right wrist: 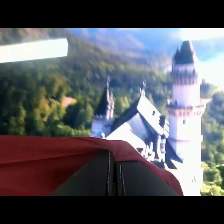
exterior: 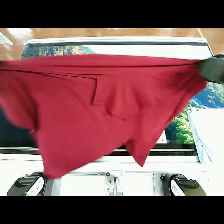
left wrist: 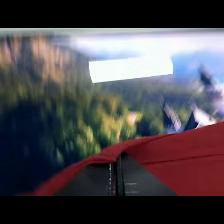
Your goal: Fold the shirts.
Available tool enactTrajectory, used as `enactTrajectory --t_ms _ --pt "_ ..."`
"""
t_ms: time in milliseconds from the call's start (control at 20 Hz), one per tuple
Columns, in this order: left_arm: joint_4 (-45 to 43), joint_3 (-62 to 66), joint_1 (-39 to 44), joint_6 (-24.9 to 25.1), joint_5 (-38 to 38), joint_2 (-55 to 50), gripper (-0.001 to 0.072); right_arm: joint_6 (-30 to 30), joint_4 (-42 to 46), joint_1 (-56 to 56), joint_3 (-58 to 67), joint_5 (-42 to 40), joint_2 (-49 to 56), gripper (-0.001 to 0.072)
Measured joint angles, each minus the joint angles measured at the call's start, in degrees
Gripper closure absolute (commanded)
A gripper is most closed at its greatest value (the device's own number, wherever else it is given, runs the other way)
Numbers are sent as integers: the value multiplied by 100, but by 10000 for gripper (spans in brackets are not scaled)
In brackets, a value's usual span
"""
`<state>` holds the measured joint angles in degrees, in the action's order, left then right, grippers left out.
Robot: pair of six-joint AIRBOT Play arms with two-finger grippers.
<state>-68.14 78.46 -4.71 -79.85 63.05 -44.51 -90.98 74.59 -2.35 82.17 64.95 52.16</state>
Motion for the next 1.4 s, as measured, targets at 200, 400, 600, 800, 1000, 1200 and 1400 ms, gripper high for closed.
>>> enactTrajectory --t_ms 200,400,600,800,1000,1200,1400 --pt "302 -721 2 -181 -929 -1397 668 -136 -249 0 -44 -1080 1705 656" --pt "1047 -925 11 -378 -1427 -2885 668 -240 -981 11 -55 -1891 3147 656" --pt "1788 -977 83 -448 -1504 -3869 403 -295 -1497 129 -57 -1891 4035 584" --pt "2153 -791 -166 -487 -874 -4212 107 -243 -1692 63 94 -1685 4116 98" --pt "2024 -387 -1054 -487 688 -4155 111 96 -1213 -535 382 -876 3399 101" --pt "1204 -767 -1836 -330 1908 -3576 110 420 -428 -1569 455 708 2778 101" --pt "887 -2293 -2090 61 2124 -2990 95 857 -457 -2426 258 1932 2586 100"
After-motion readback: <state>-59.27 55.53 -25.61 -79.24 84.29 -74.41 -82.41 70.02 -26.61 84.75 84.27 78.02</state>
